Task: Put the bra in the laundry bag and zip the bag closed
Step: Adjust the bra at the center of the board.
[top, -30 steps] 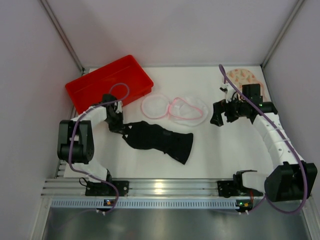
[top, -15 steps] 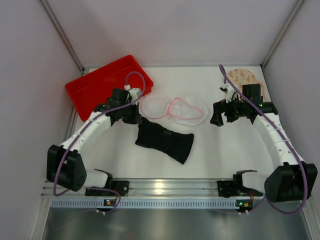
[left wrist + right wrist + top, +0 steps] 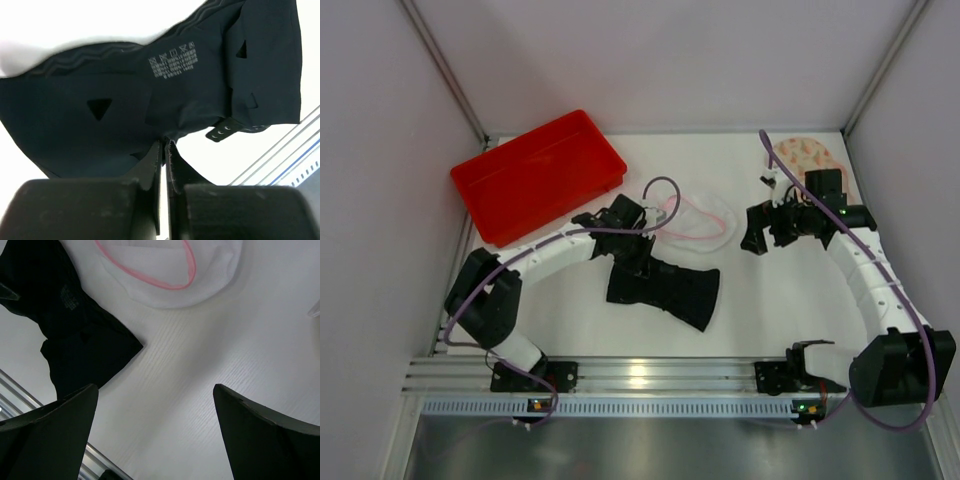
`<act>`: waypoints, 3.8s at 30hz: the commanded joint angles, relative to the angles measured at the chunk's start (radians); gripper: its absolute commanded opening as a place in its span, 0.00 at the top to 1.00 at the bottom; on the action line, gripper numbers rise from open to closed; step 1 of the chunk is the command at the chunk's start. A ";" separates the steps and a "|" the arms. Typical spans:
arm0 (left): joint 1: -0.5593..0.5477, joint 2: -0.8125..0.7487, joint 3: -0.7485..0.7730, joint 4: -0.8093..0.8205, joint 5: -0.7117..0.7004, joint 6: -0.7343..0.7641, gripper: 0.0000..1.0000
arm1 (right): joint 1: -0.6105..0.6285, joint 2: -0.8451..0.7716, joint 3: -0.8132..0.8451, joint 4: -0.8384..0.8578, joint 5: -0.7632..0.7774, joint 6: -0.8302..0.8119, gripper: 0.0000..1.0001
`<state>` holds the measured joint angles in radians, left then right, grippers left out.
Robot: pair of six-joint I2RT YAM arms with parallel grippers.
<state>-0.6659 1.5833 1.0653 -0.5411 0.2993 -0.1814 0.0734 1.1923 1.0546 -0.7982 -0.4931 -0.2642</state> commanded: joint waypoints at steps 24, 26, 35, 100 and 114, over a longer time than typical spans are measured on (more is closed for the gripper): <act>0.479 0.021 -0.108 0.019 0.342 0.056 0.73 | -0.014 -0.003 -0.099 0.045 -0.044 0.141 0.01; 0.483 0.058 -0.117 0.064 0.385 0.034 0.70 | -0.014 -0.008 -0.099 0.045 -0.039 0.141 0.01; 0.499 0.144 -0.166 0.200 0.507 -0.049 0.71 | -0.017 -0.017 -0.099 0.042 -0.025 0.132 0.01; 0.649 -0.021 -0.243 0.322 0.732 -0.130 1.00 | -0.017 -0.005 -0.100 0.050 -0.025 0.118 0.01; 0.347 -0.227 -0.065 0.072 0.085 0.089 1.00 | -0.017 -0.016 -0.110 0.059 -0.042 0.125 0.01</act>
<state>-0.2199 1.4174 0.9340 -0.4229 0.6006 -0.1738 0.0689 1.1999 0.9401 -0.7769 -0.5194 -0.1371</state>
